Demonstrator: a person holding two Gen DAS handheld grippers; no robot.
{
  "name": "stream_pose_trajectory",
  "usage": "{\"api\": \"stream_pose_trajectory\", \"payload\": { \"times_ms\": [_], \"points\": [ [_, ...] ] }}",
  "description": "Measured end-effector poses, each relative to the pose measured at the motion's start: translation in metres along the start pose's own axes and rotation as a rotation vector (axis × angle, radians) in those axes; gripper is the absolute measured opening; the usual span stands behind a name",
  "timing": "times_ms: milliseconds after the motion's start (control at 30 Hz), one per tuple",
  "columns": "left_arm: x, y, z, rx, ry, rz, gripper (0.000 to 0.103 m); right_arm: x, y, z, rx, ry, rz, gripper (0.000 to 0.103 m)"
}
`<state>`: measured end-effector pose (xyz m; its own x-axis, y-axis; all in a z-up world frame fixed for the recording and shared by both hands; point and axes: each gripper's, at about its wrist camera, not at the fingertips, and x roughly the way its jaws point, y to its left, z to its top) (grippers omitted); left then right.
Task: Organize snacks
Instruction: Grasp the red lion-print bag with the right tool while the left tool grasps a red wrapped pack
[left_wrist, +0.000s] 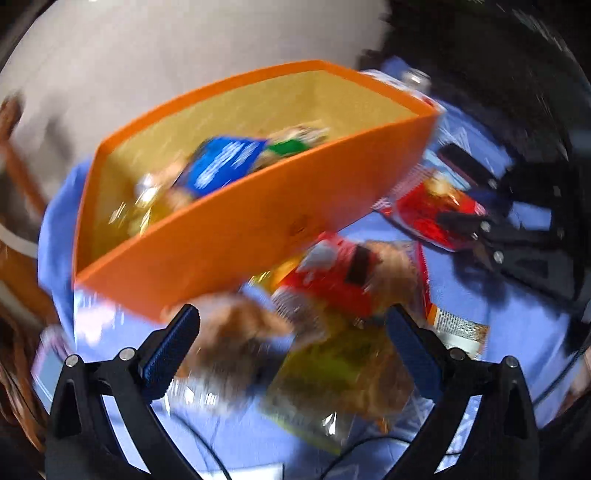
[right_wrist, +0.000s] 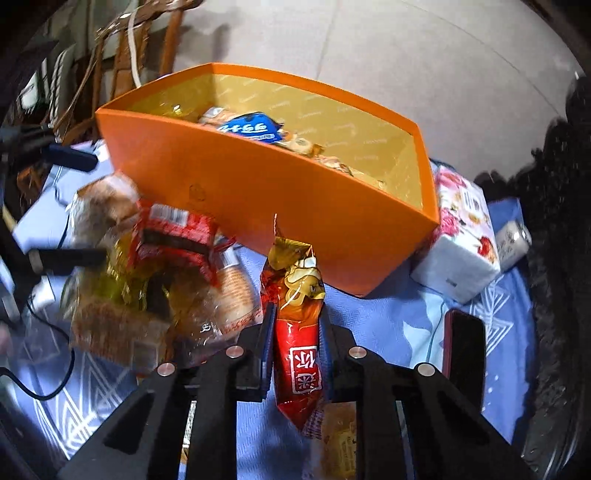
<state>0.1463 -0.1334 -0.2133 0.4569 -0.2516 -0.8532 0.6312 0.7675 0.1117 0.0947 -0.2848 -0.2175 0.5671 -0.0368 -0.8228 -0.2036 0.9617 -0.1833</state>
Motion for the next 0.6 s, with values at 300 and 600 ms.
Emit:
{"api": "stream_pose_trajectory", "payload": {
  "times_ms": [300, 600],
  "points": [
    [0.050, -0.034, 0.016, 0.108, 0.048, 0.024, 0.096, 0.006, -0.011, 0.000, 0.059, -0.005, 0.023, 0.021],
    [0.035, -0.025, 0.011, 0.096, 0.008, -0.017, 0.046, 0.002, -0.018, 0.000, 0.100, -0.013, 0.046, 0.020]
  ]
}}
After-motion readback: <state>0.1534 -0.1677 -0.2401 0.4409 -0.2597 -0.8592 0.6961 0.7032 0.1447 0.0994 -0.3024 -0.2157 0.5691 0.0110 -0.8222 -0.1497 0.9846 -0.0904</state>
